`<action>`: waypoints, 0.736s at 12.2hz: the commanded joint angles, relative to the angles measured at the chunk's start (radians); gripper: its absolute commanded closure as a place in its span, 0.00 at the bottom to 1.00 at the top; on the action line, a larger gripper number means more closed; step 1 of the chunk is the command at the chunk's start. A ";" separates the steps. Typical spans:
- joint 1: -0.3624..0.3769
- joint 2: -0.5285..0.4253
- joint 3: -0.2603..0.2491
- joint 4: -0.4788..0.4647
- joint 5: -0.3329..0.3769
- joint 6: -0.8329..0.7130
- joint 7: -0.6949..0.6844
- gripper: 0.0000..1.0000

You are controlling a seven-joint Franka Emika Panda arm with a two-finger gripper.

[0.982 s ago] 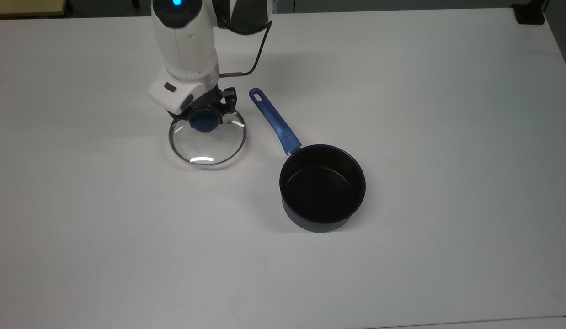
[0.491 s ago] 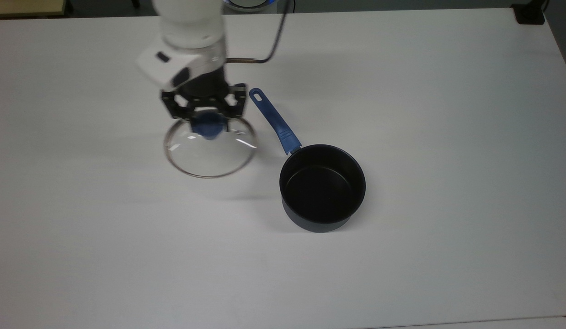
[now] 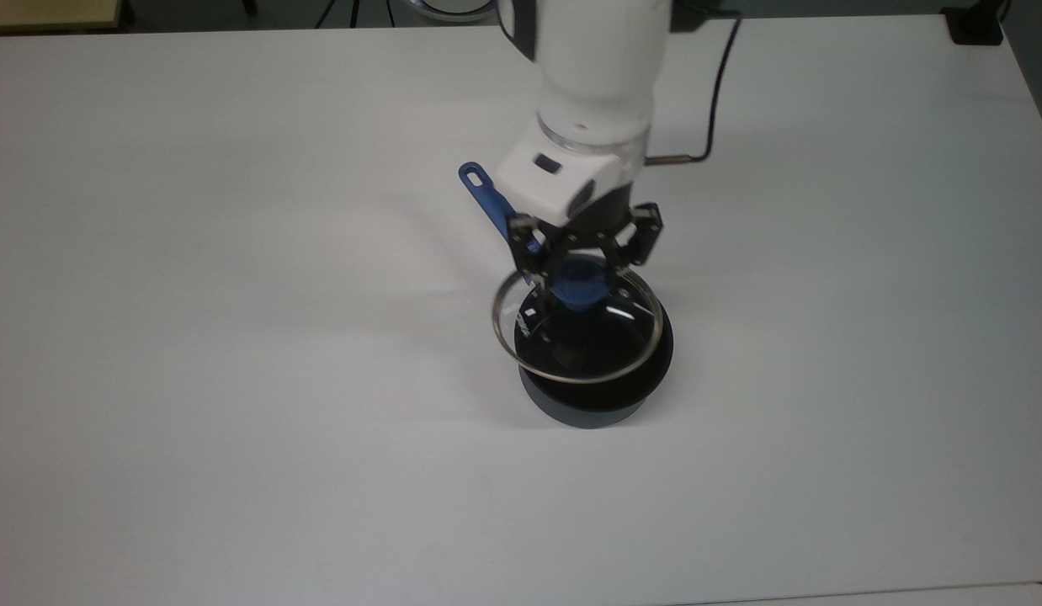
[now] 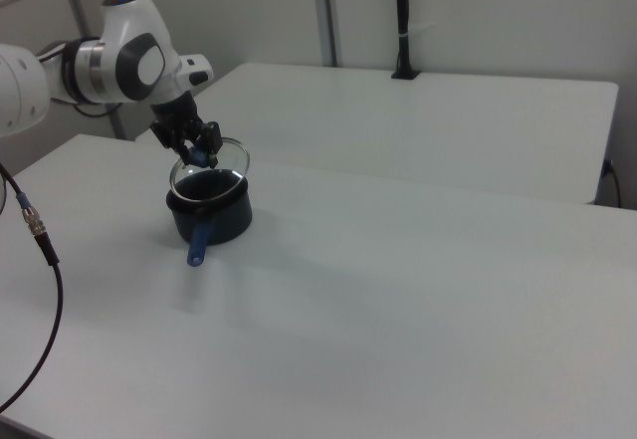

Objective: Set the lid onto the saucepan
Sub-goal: 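Lift the lid and carry it over the black saucepan, then lower the lid onto the saucepan rim and open the gripper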

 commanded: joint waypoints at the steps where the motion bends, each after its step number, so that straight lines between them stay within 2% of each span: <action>1: 0.030 0.039 -0.014 0.035 -0.003 0.030 0.021 0.58; 5: 0.035 0.042 -0.014 0.030 -0.003 0.018 0.020 0.57; 6: 0.035 0.044 -0.014 0.028 -0.003 0.016 0.020 0.51; 9: 0.035 0.045 -0.014 0.019 -0.003 0.015 0.020 0.48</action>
